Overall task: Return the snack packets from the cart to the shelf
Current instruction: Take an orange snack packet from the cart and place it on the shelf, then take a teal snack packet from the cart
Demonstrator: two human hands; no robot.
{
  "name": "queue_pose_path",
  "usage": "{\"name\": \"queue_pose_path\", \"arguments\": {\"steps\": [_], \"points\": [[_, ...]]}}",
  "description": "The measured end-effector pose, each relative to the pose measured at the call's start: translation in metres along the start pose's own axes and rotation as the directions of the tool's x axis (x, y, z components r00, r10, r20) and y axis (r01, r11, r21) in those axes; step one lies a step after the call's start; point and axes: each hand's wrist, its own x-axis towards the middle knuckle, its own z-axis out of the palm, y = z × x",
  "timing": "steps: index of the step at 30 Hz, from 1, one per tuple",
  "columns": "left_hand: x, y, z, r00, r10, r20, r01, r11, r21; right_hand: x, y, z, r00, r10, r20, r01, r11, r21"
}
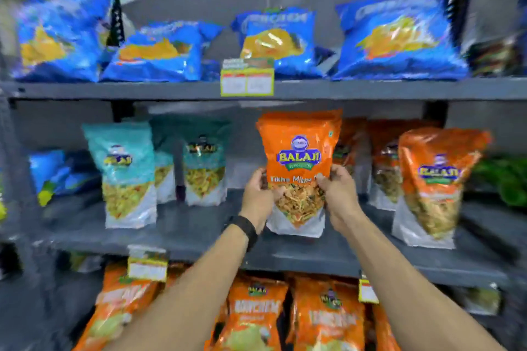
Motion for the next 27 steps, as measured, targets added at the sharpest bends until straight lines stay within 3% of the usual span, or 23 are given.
{"name": "queue_pose_path", "arguments": {"steps": [4,10,12,14,16,19,22,25,27], "points": [[0.007,-0.021,0.032,0.998,-0.063,-0.004,0.063,0.998,0.019,0.014,0.020,-0.026,0.998,0.054,-0.031,-0.057,0.994,-0.097],[0.013,-0.035,0.033,0.995,-0.096,0.032,0.095,0.995,0.043,0.014,0.038,-0.043,0.998,0.064,-0.001,-0.064,0.992,-0.107],[0.010,-0.031,0.024,0.994,-0.096,0.053,0.093,0.994,0.062,0.006,0.037,-0.043,0.996,0.036,-0.083,-0.048,0.987,-0.153],[0.000,-0.024,0.010,0.996,-0.078,0.047,0.075,0.995,0.063,-0.007,0.036,-0.046,0.965,-0.063,-0.255,-0.003,0.969,-0.248],[-0.018,-0.021,-0.011,0.999,-0.024,0.037,0.021,0.997,0.075,-0.023,0.036,-0.048,0.945,-0.151,-0.291,0.068,0.958,-0.279],[-0.058,-0.028,-0.054,1.000,0.006,0.018,-0.007,0.998,0.069,-0.055,0.044,-0.036,0.975,-0.206,-0.087,0.179,0.953,-0.244],[-0.106,-0.053,-0.105,0.997,-0.033,-0.067,0.036,0.999,0.040,-0.090,0.074,-0.005,0.980,-0.109,0.168,0.141,0.971,-0.194],[-0.159,-0.105,-0.164,0.973,-0.154,-0.174,0.164,0.986,0.041,-0.134,0.134,0.041,0.908,0.105,0.405,-0.012,0.974,-0.226],[-0.201,-0.148,-0.207,0.935,-0.259,-0.242,0.282,0.957,0.066,-0.169,0.187,0.074,0.813,0.277,0.513,-0.124,0.942,-0.311]]}}
